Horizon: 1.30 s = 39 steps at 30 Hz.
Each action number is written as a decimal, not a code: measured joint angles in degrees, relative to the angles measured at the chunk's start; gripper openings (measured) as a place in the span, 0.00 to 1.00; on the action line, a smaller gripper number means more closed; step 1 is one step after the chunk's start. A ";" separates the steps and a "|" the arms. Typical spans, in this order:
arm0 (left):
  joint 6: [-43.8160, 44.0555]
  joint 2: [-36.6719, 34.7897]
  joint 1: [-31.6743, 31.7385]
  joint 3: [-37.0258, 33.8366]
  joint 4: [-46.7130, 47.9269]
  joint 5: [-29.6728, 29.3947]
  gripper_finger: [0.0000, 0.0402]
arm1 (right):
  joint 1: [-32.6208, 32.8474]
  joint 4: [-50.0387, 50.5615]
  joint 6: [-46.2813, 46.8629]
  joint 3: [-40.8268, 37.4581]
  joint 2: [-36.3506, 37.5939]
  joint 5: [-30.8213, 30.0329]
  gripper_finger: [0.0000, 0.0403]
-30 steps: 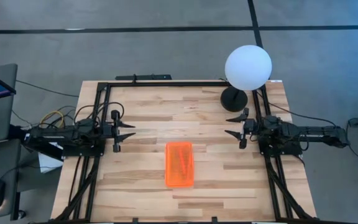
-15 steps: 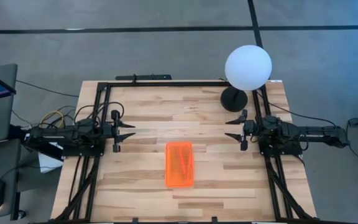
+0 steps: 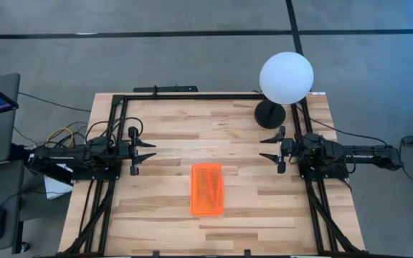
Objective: Pick & place school supplies into a supply box
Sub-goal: Return to Home Position
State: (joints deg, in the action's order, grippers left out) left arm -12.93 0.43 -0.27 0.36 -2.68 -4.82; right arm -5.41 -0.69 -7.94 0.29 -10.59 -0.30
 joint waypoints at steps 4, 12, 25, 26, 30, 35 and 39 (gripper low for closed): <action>0.89 0.00 0.00 0.00 0.00 -0.02 0.31 | 0.00 0.00 0.00 -0.02 0.00 0.01 0.58; 0.68 0.00 0.00 0.00 0.00 -0.04 0.31 | 0.00 0.00 0.00 0.00 0.00 0.00 0.58; 0.38 0.00 0.00 0.00 0.00 -0.06 0.31 | 0.00 0.01 0.00 0.00 0.00 0.01 0.58; 0.15 0.00 0.00 0.00 0.00 -0.06 0.31 | 0.00 0.02 0.00 -0.02 0.00 0.00 0.58; 0.68 0.00 -0.02 0.00 0.00 -0.06 0.31 | 0.00 0.02 0.00 -0.01 0.00 0.01 0.58; 0.15 0.00 -0.02 0.00 0.00 -0.06 0.31 | 0.00 0.02 0.00 -0.01 0.00 0.01 0.58; 0.40 0.00 -0.02 0.00 0.00 -0.06 0.31 | 0.00 0.02 -0.01 -0.01 0.00 0.01 0.58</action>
State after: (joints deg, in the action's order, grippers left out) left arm -12.53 0.43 -0.30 0.36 -2.68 -4.89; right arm -5.41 -0.67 -7.95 0.28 -10.59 -0.29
